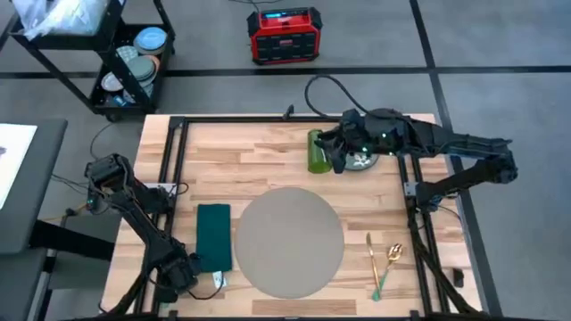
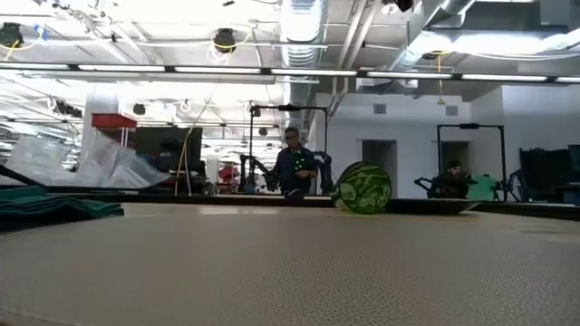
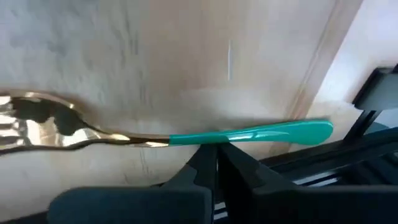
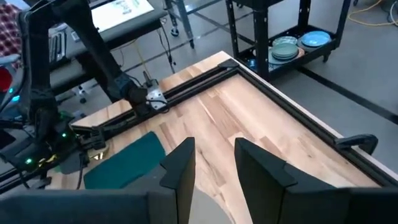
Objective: Set table place
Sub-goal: Put the green fork on the green table napkin
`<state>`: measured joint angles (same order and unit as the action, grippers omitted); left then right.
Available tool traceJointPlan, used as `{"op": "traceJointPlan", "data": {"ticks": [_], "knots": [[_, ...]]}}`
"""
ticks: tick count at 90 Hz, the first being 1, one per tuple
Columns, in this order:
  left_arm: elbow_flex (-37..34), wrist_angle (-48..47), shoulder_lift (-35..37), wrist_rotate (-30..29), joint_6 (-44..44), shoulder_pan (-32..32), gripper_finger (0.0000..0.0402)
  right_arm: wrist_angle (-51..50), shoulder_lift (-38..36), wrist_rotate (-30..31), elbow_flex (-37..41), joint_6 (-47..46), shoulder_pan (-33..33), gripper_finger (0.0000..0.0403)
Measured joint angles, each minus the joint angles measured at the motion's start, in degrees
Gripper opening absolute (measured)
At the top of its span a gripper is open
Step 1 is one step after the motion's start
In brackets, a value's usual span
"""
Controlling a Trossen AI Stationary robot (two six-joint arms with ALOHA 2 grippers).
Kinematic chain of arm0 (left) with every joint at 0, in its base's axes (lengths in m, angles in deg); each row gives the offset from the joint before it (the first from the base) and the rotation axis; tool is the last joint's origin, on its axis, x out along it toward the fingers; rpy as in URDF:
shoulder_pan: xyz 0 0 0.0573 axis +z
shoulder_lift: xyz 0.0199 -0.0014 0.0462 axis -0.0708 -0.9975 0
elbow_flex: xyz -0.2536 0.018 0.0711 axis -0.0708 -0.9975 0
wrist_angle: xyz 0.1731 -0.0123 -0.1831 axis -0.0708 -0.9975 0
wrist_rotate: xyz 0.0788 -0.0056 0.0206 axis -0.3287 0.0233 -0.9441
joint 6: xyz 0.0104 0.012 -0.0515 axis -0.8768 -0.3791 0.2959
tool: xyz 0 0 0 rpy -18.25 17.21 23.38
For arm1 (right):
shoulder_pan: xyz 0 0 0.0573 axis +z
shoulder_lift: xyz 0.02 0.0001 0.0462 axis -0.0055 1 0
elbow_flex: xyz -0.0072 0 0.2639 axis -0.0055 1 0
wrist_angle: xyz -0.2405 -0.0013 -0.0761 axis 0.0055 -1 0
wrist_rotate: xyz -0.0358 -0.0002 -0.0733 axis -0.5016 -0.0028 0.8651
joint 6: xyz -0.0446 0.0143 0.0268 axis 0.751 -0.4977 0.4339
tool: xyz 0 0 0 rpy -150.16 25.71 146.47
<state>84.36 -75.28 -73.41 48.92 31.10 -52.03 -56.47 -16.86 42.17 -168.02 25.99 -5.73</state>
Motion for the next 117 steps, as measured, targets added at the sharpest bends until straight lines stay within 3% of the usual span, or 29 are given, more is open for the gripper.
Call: {"op": "traceJointPlan", "data": {"ticks": [52, 81, 101, 117], "knots": [[-0.04, -1.43, -0.07, -0.51, -0.36, 5.91, 0.0, -0.09, 0.0, 0.01, 0.0, -0.02, 0.0, 0.0102], [-0.13, -5.15, 2.93, -7.11, 14.81, 6.71, 0.0, -1.27, 0.0, -0.01, 0.0, 0.0, 0.15, 0.0102], [-0.28, -9.29, 9.62, -18.78, 32.02, 6.73, 0.0, -5.49, 0.0, -0.17, 0.0, 0.04, 0.65, 0.0102], [2.75, -18.97, 15.98, -25.65, 44.57, 6.16, 0.0, -9.74, 0.0, -0.29, 0.02, 0.05, 2.3, 0.0102]]}}
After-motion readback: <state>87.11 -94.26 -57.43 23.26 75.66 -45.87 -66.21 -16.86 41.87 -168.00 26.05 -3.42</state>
